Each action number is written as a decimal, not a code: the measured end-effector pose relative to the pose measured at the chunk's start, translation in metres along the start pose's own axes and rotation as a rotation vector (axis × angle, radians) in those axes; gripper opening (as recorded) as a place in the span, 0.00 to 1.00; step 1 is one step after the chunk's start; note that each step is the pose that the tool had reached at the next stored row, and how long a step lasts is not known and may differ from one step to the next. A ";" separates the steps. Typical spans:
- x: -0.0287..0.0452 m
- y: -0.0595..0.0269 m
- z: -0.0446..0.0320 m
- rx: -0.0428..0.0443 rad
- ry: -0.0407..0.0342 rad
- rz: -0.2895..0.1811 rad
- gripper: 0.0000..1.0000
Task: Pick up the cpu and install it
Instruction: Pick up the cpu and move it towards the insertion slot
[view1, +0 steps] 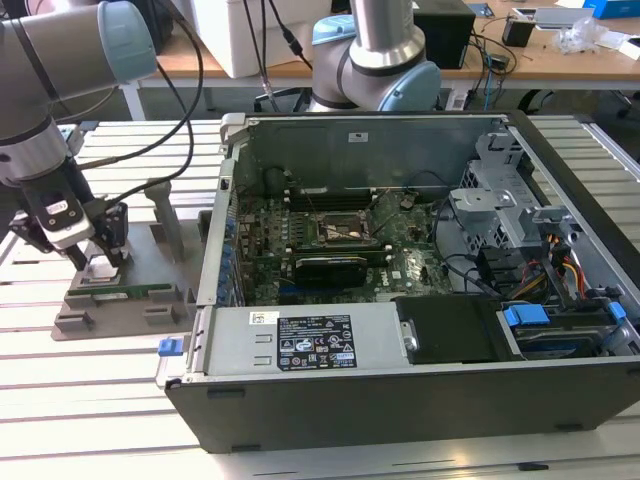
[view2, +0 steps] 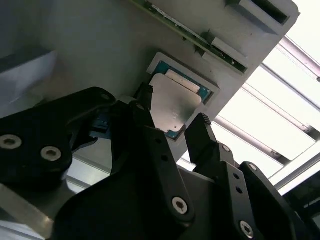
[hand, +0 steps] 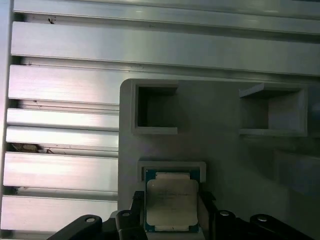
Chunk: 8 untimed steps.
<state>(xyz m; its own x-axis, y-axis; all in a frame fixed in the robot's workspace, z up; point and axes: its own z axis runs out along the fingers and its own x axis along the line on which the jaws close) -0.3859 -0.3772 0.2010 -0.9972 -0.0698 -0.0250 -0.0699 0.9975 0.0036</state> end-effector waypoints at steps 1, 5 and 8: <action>0.0000 0.0000 0.0000 0.0001 0.0001 -0.002 0.54; 0.0000 0.0001 0.0002 0.0000 -0.0003 -0.003 0.54; 0.0000 0.0001 0.0002 0.0001 -0.0002 -0.003 0.62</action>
<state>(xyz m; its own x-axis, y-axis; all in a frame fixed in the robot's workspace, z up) -0.3859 -0.3771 0.2009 -0.9970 -0.0728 -0.0252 -0.0729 0.9973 0.0034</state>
